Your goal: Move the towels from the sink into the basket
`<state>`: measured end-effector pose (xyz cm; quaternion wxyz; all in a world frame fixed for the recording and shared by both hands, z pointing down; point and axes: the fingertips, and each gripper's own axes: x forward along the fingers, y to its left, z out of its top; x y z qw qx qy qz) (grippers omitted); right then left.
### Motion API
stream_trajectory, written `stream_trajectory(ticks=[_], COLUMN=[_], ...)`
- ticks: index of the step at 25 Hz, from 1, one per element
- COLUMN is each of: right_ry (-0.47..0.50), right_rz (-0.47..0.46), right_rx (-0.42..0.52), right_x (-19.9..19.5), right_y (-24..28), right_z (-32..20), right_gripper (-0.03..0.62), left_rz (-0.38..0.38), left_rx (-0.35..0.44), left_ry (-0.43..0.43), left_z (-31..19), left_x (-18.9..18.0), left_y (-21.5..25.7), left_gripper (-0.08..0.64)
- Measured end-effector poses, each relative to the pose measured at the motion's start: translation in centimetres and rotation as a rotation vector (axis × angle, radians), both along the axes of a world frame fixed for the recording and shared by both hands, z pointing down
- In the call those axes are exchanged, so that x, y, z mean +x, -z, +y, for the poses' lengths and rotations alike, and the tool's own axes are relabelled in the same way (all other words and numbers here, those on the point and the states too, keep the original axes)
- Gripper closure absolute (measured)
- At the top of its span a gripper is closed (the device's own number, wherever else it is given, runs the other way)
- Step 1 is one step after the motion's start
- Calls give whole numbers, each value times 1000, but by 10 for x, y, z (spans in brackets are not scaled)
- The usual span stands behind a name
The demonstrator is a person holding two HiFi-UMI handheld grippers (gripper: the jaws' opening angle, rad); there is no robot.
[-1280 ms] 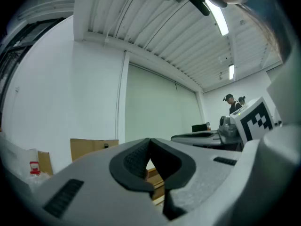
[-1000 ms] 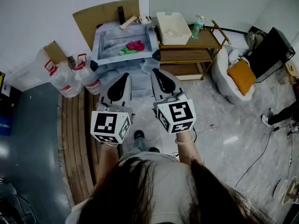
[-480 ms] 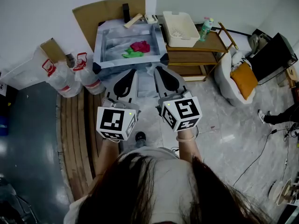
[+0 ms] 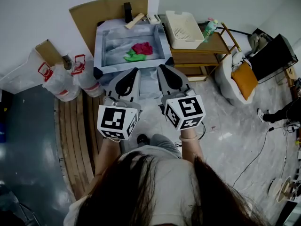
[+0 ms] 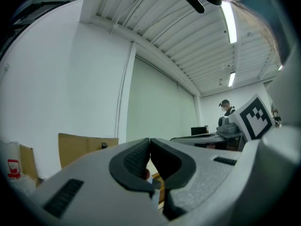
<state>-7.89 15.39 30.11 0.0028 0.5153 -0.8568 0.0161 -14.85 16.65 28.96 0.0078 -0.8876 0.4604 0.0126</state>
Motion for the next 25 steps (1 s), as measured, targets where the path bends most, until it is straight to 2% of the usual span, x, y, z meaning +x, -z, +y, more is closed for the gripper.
stream_trajectory(ticks=[7, 25], right_ry=[-6, 119], right_rz=[27, 68], right_rx=[0, -81], right_x=[1, 17], right_y=[-5, -40], right_z=[-31, -147], right_gripper=[566, 566], left_rz=[19, -2], left_rx=[-19, -44], left_ry=[3, 64], left_z=[-32, -148], left_x=[0, 35], left_y=[-7, -25], left_gripper=[552, 551])
